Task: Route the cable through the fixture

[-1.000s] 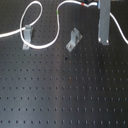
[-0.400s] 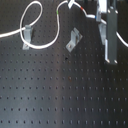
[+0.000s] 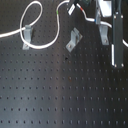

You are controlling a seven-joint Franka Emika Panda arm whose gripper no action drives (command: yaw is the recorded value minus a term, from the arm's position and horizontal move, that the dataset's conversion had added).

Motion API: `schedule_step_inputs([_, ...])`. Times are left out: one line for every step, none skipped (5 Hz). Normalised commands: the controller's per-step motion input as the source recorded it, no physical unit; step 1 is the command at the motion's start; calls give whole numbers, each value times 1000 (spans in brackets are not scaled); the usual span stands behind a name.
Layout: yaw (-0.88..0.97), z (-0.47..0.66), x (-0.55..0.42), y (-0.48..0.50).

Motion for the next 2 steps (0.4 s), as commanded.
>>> schedule_step_inputs([0,338,-224,262])
schedule_step_inputs([0,599,-174,319])
